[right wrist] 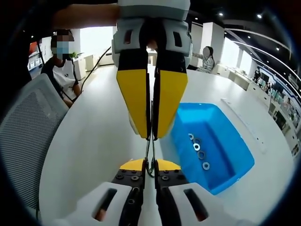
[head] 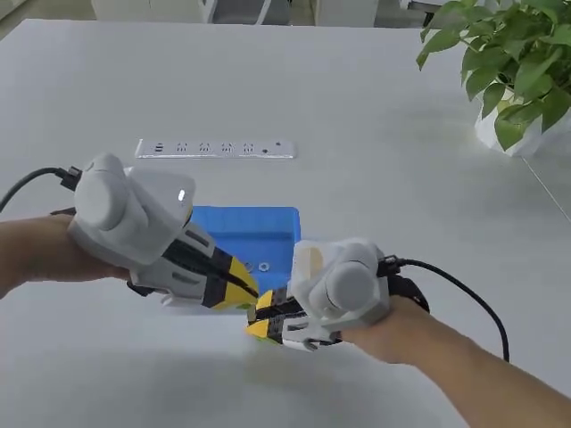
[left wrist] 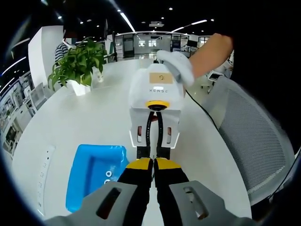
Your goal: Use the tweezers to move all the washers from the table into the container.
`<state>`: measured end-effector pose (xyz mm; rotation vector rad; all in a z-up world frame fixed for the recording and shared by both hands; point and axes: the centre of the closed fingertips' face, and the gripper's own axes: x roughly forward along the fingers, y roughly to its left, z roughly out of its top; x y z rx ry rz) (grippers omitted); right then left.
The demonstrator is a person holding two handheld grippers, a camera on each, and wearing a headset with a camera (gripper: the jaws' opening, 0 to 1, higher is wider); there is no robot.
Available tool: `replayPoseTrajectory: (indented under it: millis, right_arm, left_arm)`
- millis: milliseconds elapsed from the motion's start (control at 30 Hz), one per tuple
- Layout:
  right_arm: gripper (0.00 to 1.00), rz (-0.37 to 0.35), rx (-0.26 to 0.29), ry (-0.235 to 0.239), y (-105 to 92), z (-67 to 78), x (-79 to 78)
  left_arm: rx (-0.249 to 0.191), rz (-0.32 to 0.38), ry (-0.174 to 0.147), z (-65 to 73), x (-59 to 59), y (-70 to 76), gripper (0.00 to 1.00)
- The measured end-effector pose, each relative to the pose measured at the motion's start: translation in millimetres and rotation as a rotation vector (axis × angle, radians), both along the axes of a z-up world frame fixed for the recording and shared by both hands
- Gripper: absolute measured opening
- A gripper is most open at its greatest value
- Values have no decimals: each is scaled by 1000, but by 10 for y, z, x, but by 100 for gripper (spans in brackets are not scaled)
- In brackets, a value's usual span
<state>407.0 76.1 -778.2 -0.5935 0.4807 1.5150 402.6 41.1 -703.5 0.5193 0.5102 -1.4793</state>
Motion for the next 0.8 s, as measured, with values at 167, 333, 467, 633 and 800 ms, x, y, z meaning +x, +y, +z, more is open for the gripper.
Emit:
replayPoseTrajectory:
  millis: [167,333,467,633,800]
  right_arm:
    - [8,-1,-3,3,-1,0,-1]
    - [7,-6,-5,5,-2,-2,7]
    - [8,-6,-6,5,-1,-1,2]
    - [8,-5,-7,1,-6,-2,2]
    - [8,-1,-12,-3,-6,-4,1]
  left_arm:
    - [5,0,-6,-3,-1,1,6]
    - [9,13,-3,-2,6,6,6]
    - [9,26,4,-2,8,11,7]
    - [-7,69,2,35,43,36,14]
    - [-24,101,7,74,34,92,20]
